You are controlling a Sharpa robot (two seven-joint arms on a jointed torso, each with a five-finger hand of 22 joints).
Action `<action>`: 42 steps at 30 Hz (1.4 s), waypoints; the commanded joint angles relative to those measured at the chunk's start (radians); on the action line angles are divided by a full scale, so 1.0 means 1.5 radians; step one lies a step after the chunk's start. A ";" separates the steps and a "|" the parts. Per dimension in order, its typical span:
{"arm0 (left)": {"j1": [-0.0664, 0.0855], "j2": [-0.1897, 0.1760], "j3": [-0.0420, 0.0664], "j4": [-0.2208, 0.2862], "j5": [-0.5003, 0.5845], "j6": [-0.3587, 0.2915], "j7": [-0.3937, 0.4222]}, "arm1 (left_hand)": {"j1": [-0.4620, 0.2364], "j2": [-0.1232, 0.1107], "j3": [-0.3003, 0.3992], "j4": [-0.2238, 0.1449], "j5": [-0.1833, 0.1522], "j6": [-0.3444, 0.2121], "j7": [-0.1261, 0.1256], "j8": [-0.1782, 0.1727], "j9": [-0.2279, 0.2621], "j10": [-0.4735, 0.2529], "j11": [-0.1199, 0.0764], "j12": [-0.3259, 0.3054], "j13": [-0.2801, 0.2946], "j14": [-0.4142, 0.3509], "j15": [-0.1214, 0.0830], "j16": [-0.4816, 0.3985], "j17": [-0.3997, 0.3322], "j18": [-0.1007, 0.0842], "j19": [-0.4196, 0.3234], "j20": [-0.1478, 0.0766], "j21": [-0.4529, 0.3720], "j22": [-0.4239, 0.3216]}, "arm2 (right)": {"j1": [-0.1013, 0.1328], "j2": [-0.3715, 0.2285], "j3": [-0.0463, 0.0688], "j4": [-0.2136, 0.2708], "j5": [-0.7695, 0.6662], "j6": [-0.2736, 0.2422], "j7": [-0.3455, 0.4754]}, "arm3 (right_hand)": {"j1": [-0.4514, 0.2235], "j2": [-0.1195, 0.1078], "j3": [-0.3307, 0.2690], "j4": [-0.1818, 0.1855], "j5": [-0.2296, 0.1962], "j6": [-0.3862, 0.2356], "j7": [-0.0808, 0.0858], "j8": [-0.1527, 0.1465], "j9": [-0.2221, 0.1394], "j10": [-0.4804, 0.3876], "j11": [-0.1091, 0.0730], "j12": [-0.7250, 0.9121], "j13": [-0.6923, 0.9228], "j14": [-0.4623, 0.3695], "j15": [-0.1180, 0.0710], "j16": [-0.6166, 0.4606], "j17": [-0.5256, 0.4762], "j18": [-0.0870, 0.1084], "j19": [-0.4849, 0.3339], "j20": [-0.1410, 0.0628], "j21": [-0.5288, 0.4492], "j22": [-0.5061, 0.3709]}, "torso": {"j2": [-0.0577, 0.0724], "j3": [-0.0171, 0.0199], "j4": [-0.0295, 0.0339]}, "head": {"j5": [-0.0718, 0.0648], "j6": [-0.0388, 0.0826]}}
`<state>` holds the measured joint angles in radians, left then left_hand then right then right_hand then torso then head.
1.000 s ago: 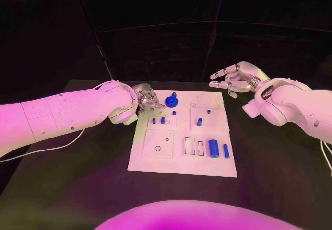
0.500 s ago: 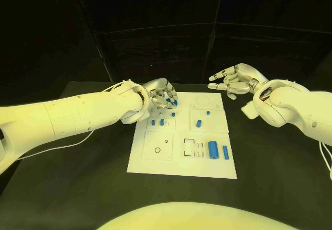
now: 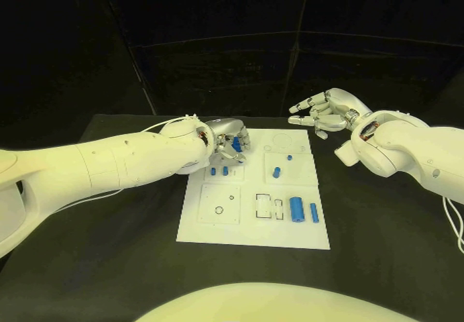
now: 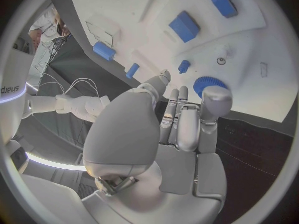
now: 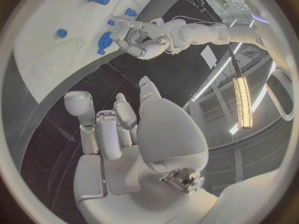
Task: Assemble the parts on the task board
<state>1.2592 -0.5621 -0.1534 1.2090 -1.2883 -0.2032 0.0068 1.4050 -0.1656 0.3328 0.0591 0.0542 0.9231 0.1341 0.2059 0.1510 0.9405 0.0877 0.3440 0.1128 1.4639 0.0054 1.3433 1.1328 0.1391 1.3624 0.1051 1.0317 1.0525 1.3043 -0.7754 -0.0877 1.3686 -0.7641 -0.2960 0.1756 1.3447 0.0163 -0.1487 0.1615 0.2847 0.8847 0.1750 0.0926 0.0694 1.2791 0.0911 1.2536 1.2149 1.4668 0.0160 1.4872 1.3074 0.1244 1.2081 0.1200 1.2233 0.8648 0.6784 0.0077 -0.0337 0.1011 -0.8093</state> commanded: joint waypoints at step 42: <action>-0.004 0.034 0.000 -0.038 -0.106 0.092 -0.043 | 0.013 0.029 0.026 -0.001 -0.001 0.048 0.000 -0.017 -0.019 0.055 -0.004 -0.019 -0.026 0.013 -0.006 0.001 -0.016 -0.014 0.018 -0.005 0.016 0.020 | 0.001 0.008 0.000 -0.003 0.002 0.005 0.007 | -0.001 0.008 -0.004 0.000 0.005 -0.002 0.003 0.001 -0.001 -0.004 0.001 0.001 0.001 0.043 -0.002 -0.003 0.067 0.004 -0.001 0.000 -0.002 0.001 | -0.001 0.0001 0.0013 | -0.001 -0.005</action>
<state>1.2553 -0.5125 -0.1505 1.1527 -1.4383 -0.0960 -0.0486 1.4274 -0.1327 0.3662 0.0592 0.0542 0.9869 0.1342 0.1855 0.1235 1.0152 0.0839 0.3212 0.0760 1.4671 0.0020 1.3431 1.1094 0.1241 1.3818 0.0999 1.0516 1.0807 1.3042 -0.7643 -0.0877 1.3641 -0.7642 -0.2951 0.1768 1.3447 0.0163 -0.1486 0.1615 0.2885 0.8847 0.1750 0.0926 0.0695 1.2791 0.0911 1.2536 1.2150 1.4668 0.0160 1.4872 1.3079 0.1244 1.2080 0.1199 1.2233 0.8658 0.6768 0.0077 -0.0319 0.0999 -0.8155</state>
